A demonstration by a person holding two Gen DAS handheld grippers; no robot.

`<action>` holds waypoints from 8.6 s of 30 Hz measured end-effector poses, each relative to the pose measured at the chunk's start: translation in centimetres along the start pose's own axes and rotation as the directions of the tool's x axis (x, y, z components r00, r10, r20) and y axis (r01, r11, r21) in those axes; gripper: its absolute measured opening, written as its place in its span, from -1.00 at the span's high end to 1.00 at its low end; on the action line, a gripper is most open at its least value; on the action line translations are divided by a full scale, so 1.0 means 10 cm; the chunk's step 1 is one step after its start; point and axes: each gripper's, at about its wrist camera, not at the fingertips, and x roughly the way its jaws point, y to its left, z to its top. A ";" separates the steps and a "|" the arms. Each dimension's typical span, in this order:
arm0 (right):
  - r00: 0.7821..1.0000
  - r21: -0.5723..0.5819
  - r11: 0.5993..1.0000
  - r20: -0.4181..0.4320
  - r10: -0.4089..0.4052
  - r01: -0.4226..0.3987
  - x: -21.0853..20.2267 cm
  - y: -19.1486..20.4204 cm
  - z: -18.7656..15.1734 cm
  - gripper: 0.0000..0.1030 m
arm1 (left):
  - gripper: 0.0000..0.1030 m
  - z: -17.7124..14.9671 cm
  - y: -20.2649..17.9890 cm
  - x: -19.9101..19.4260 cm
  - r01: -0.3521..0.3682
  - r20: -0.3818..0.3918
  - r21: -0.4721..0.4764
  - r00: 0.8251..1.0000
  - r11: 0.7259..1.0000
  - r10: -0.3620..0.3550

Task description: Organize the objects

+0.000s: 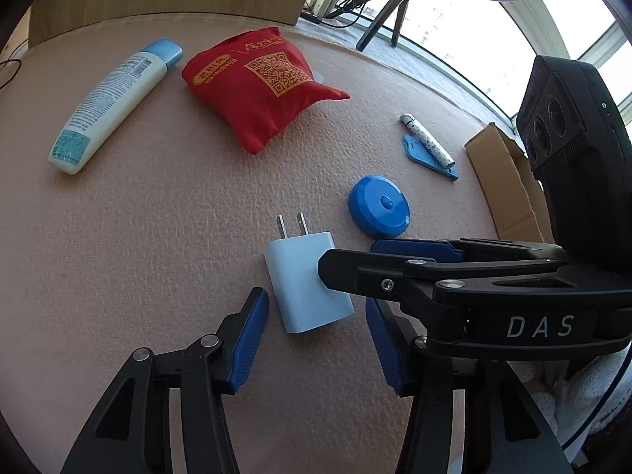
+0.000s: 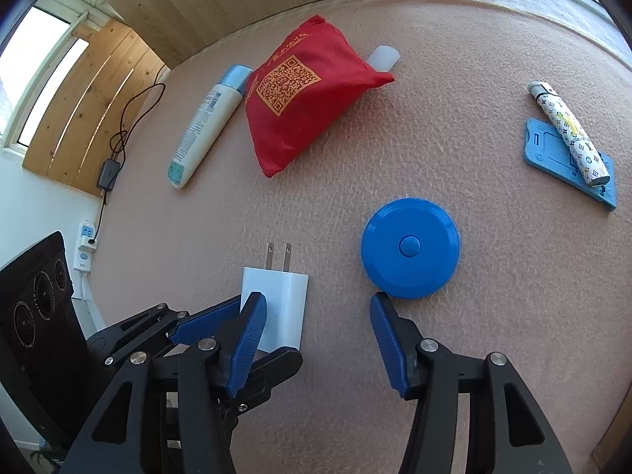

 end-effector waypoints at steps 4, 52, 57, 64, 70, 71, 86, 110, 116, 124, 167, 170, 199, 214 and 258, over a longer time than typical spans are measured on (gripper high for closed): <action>1.000 -0.024 1.000 -0.025 0.007 -0.008 0.03 0.05 0.06 0.10 | 0.14 0.01 0.03 0.01 0.016 0.021 -0.033 1.000 0.999 -0.015; 0.960 0.135 0.987 0.253 -0.123 0.091 -1.65 -1.19 -0.46 0.32 | 0.15 0.39 -2.16 0.25 0.155 0.033 0.254 0.985 0.955 -0.169; 0.947 0.202 0.974 0.281 -0.157 0.102 -1.87 -1.54 -0.57 0.32 | 0.17 0.45 -2.59 0.45 0.187 -0.003 0.310 0.981 0.932 -0.195; 0.934 0.276 0.954 0.295 -0.199 0.117 -2.06 -1.96 -0.67 0.32 | 0.20 0.51 -3.02 0.74 0.233 -0.052 0.359 0.972 0.904 -0.229; 0.936 0.341 0.935 0.285 -0.205 0.101 -2.10 -2.33 -0.77 0.32 | 0.20 0.52 -3.32 1.07 0.250 -0.100 0.386 0.968 0.888 -0.229; 0.937 0.348 0.932 0.282 -0.207 0.102 -2.10 -2.38 -0.78 0.32 | 0.20 0.51 -3.36 1.11 0.252 -0.107 0.390 0.968 0.886 -0.228; 0.934 0.405 0.909 0.278 -0.226 0.100 -2.11 -2.62 -0.89 -0.02 | -0.23 0.48 -3.54 1.29 0.227 -0.127 0.410 0.973 0.883 -0.191; 0.867 0.271 0.935 0.379 -0.323 0.230 -2.15 -1.63 -0.73 -0.16 | -0.25 0.72 -2.16 0.32 0.077 0.052 0.254 0.994 0.964 -0.093; 0.856 0.206 0.957 0.437 -0.275 0.203 -2.08 -1.23 -0.65 -0.16 | -0.25 0.98 -1.50 0.03 0.006 0.107 0.158 0.994 0.987 -0.024; 0.869 0.175 0.969 0.434 -0.237 0.176 -1.94 -0.91 -0.57 -0.16 | -0.25 1.48 -0.66 -0.24 -0.076 0.149 0.060 0.987 0.995 0.066; 0.931 0.165 0.973 0.300 -0.206 0.162 -1.38 -0.74 -0.50 -0.16 | 0.17 1.38 0.29 0.31 -0.094 0.056 0.008 0.994 0.996 0.094; 0.935 0.147 0.977 0.300 -0.190 0.152 -1.36 -0.69 -0.50 -0.16 | 0.17 1.15 0.31 0.23 -0.067 0.058 0.003 0.996 0.998 0.067; 0.959 0.122 0.988 0.253 -0.128 0.100 -1.27 -0.70 -0.75 -0.16 | 0.13 -0.10 -0.65 0.04 0.035 0.019 0.109 0.999 0.993 -0.037; 0.994 -0.066 0.998 0.110 0.009 -0.001 -0.82 -0.34 -0.72 -0.51 | -0.46 -0.67 -0.34 -0.43 0.049 0.002 -0.032 0.999 0.998 -0.049; 0.990 0.035 0.998 0.130 0.053 -0.058 -1.02 -0.87 -0.56 -0.17 | -0.26 -0.24 -1.07 0.00 0.149 -0.021 0.049 0.989 0.988 -0.148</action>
